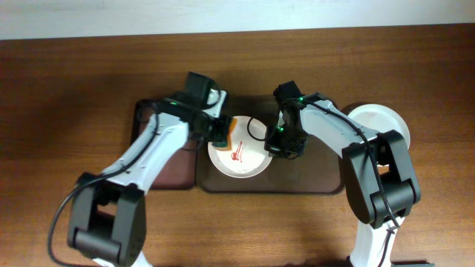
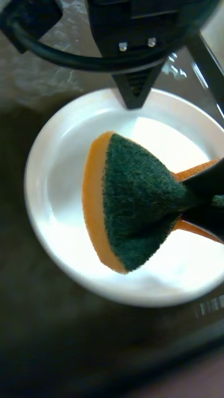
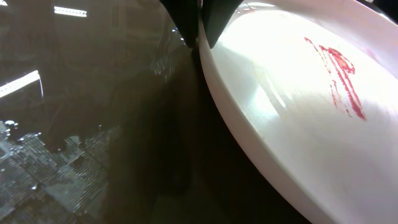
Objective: Clean dirty plates on tray and stack at the side
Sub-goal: 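Scrub the red-stained plate with the sponge in the left gripper, then return the sponge to the left tray with the left gripper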
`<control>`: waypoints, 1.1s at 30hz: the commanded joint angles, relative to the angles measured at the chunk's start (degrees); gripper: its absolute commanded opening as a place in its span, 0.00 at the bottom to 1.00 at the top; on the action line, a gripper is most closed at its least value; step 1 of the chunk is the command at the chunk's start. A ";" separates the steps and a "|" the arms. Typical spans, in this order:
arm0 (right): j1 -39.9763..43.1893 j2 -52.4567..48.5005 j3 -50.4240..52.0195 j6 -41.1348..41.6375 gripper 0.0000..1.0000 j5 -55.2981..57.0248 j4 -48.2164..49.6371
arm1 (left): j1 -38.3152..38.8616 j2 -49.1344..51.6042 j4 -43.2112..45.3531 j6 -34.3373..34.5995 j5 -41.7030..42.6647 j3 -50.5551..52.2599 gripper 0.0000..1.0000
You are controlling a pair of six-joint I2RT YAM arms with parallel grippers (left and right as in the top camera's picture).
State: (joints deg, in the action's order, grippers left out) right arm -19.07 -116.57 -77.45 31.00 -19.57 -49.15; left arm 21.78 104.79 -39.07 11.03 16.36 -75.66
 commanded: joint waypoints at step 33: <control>-0.42 -0.37 0.68 -0.79 0.04 2.25 -1.03 | -9.27 -7.13 -8.09 -7.63 -17.70 -1.77 0.00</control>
State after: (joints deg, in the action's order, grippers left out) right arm -19.07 -116.57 -77.45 30.81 -19.57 -49.56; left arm 16.34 97.69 -46.52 10.87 1.61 -77.25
